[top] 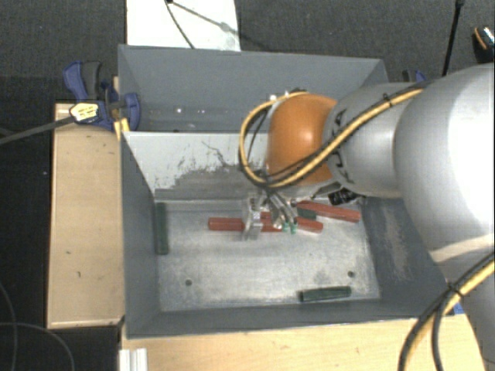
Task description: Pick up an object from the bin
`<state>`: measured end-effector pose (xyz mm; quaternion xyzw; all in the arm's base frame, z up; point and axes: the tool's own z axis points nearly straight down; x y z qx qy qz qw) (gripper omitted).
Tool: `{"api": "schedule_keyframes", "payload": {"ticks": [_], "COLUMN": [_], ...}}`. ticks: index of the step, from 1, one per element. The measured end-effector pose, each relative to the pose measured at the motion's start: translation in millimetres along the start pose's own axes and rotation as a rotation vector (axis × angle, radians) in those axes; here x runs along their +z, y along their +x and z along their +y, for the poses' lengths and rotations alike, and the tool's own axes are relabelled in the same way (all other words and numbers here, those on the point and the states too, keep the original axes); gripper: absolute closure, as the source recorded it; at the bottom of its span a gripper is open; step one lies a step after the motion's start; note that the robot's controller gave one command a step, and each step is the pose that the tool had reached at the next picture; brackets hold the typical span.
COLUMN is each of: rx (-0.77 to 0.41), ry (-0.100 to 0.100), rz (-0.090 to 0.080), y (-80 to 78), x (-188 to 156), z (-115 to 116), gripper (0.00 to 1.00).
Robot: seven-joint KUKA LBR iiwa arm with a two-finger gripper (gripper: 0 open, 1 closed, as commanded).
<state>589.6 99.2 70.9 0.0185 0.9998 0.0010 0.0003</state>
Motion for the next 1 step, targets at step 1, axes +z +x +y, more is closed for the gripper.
{"api": "schedule_keyframes", "payload": {"ticks": [1], "rx": [-0.013], "ry": [-0.002], "rz": [-0.009], "y": [21.0], "x": [-144.1], "z": [13.6], "gripper": [1.0]}}
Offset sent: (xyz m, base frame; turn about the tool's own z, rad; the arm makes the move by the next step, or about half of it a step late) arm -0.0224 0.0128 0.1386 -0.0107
